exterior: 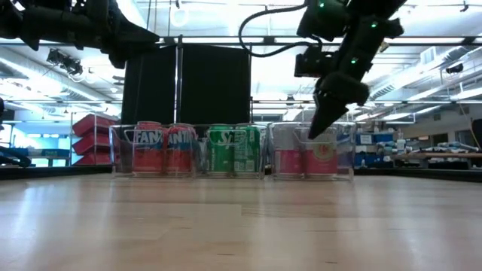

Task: Sort soda cans
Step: Move the bottom right transparent bin to the top right of the table

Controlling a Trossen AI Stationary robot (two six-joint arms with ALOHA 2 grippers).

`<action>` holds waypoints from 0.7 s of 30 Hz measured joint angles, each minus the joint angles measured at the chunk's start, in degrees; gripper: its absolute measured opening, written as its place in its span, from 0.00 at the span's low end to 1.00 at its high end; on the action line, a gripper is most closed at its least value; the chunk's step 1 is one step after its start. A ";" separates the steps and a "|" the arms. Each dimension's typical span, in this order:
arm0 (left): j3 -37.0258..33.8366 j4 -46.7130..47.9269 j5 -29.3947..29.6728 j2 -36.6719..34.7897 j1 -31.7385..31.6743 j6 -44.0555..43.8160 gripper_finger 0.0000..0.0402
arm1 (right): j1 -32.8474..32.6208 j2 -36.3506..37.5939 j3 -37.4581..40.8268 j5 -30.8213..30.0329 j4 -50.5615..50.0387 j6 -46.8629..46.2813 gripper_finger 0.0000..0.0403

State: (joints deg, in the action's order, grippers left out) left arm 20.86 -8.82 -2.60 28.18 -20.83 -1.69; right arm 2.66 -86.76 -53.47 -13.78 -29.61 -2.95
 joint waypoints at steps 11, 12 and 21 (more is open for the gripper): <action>0.00 0.03 0.01 -0.01 -0.01 -0.07 0.39 | 5.00 -2.38 0.00 0.93 6.53 7.44 0.00; 0.00 0.07 0.00 -0.01 -0.01 -0.07 0.39 | 5.45 -2.38 0.00 1.14 7.10 7.93 0.00; 0.00 0.19 0.01 0.00 -0.05 -0.07 0.39 | 7.17 -2.38 0.00 2.00 11.09 10.35 0.00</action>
State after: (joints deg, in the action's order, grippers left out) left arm 20.86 -8.63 -2.59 28.18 -20.88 -1.76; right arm 9.83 -89.14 -53.47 -11.79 -18.52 7.40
